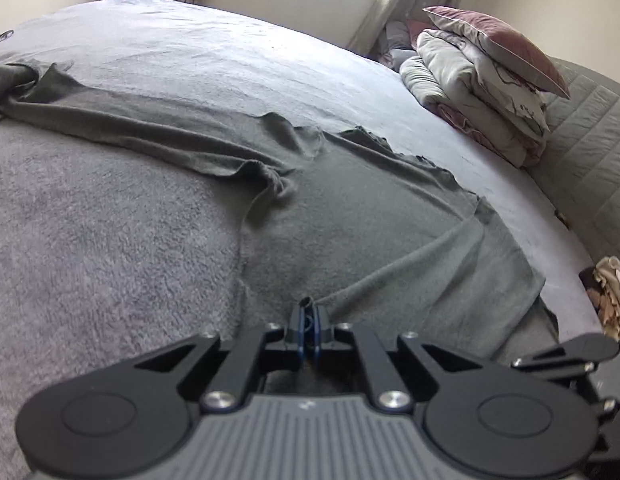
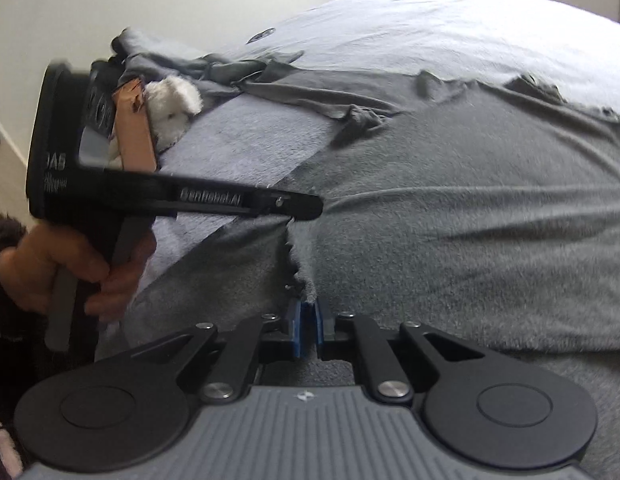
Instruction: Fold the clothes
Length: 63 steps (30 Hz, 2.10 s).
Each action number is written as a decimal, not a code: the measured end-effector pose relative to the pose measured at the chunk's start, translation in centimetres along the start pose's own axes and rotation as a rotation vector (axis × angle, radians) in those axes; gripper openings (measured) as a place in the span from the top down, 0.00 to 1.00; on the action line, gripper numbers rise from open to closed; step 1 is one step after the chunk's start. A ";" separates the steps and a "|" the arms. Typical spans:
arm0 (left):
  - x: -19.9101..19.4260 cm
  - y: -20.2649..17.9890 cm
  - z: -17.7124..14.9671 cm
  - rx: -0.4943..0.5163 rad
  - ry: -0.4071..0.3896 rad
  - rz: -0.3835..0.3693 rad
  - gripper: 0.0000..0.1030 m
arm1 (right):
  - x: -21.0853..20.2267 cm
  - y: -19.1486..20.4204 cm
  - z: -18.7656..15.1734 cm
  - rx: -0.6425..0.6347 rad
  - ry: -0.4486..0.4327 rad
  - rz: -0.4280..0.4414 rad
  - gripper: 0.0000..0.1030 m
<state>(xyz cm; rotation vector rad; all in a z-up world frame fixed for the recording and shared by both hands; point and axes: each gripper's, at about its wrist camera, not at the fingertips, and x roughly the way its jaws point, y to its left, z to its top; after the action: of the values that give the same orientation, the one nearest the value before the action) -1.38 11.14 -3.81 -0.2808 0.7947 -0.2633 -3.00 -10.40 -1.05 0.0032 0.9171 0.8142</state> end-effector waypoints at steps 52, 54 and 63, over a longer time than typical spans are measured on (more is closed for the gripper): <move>3.6 -7.5 1.7 0.329 -0.032 -0.236 0.53 | -11.6 -18.1 -2.9 0.323 -0.295 -0.663 0.59; 3.9 -8.0 2.0 0.331 -0.034 -0.258 0.51 | -11.0 -19.2 -2.9 0.374 -0.304 -0.617 0.68; 6.6 -9.4 2.0 0.355 0.033 -0.256 0.50 | -10.2 -20.5 -3.9 0.498 -0.292 -0.626 0.93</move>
<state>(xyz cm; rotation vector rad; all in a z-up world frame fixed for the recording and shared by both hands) 3.30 0.48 -3.63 -0.0415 0.7293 -0.6430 3.61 -32.59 -3.15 0.2516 0.7582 -0.0093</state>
